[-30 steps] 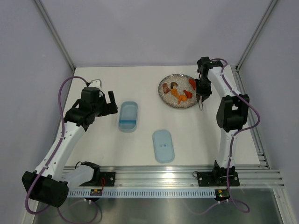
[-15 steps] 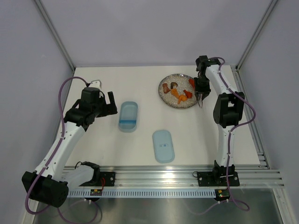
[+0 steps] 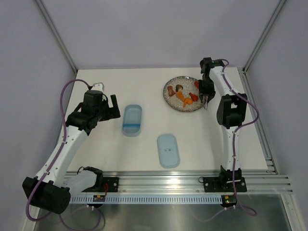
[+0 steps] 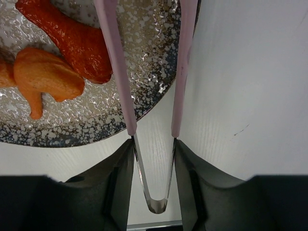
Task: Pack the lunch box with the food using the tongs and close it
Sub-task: Pick up the fake food from the plate, then adjust the packing box at the center of the board.
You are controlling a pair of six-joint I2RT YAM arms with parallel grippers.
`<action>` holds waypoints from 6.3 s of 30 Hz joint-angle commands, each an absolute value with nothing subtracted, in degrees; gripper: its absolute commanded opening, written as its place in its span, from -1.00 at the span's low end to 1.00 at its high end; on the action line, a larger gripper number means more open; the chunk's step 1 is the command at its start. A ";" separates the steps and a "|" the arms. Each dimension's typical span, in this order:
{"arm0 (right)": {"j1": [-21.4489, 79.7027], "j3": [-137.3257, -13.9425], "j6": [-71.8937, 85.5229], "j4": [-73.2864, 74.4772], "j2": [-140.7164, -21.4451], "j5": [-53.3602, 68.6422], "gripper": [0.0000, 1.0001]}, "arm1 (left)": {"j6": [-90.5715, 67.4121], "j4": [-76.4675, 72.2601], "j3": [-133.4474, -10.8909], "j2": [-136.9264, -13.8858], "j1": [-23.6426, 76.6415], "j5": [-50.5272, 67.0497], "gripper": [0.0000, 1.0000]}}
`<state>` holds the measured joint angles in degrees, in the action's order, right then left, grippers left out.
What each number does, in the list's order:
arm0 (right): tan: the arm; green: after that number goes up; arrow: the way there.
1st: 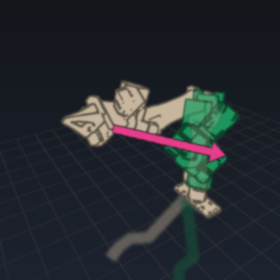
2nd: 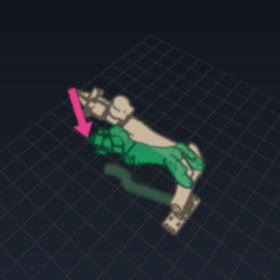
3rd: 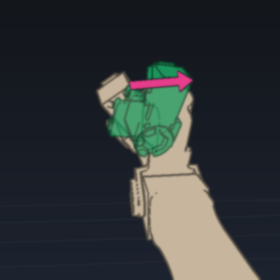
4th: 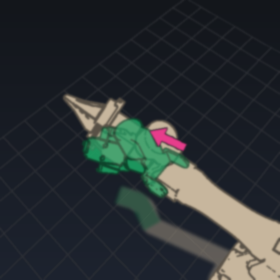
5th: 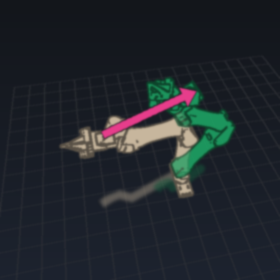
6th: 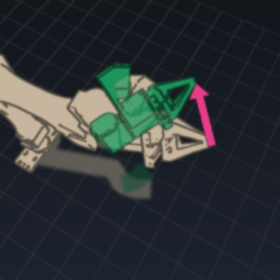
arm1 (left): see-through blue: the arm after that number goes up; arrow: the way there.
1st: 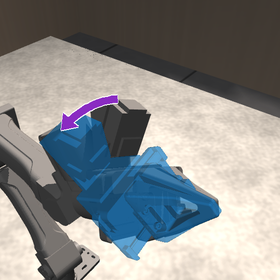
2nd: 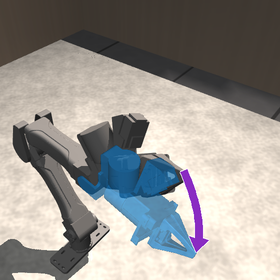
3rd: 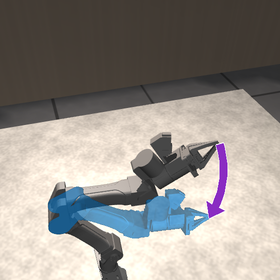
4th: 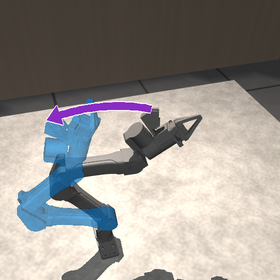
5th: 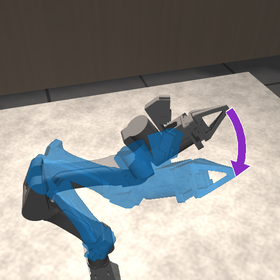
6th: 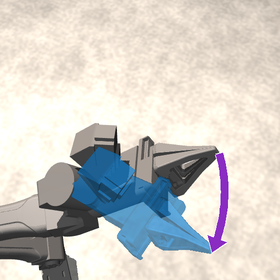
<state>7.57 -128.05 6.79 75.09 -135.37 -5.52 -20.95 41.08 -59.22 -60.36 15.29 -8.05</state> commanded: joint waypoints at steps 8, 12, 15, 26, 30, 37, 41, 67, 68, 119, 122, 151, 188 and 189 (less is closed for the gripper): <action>7.29 -135.78 4.83 77.78 -138.95 -5.98 -0.10 | -20.57 39.81 -60.21 -60.12 15.29 -8.88 0.98; 7.30 -137.81 4.48 78.14 -140.62 -5.54 -0.10 | -20.65 39.81 -60.38 -60.64 15.21 -8.79 0.98; 7.29 -138.34 4.22 78.31 -141.67 -5.89 -0.10 | -20.65 39.90 -60.47 -60.64 15.29 -8.70 0.98; 7.38 -141.94 3.78 78.66 -144.40 -6.50 -0.08 | -20.65 40.34 -60.56 -60.56 15.21 -8.88 0.98; 7.21 -142.29 3.16 78.49 -145.11 -6.77 -0.06 | -20.65 40.43 -60.29 -60.12 15.21 -8.88 0.98; 7.21 -144.14 3.43 78.31 -145.99 -5.54 -0.20 | -20.65 40.69 -59.85 -59.76 15.21 -9.84 0.98; 7.21 -143.88 3.60 78.14 -144.76 -4.66 -0.41 | -20.92 40.43 -59.15 -60.12 15.21 -10.11 0.98; 11.07 -119.21 7.91 70.32 -122.79 -3.43 -1.00 | -25.13 41.31 -68.54 -81.10 14.59 -6.16 0.98; 11.42 -117.87 8.43 68.92 -120.78 -3.08 -1.00 | -25.57 41.22 -68.90 -81.91 13.98 -5.98 0.98; 18.46 -93.69 11.51 59.41 -99.93 -0.70 -1.00 | -47.20 10.64 -59.85 -99.67 22.14 24.08 0.97; 18.89 -93.17 11.86 58.98 -100.02 -0.79 -1.00 | -45.97 10.72 -62.13 -100.19 24.08 24.08 0.97; 23.29 -89.74 15.20 57.92 -96.24 -0.35 -1.00 | -42.71 18.99 -88.68 -114.34 9.05 21.08 0.98; 37.44 -73.93 50.62 39.90 -87.36 0.62 -1.00 | -46.32 5.35 -60.64 -100.11 14.41 26.37 0.98; 37.62 -73.31 51.15 39.82 -87.19 0.53 -1.00 | -45.97 6.06 -60.64 -99.67 14.41 25.06 0.98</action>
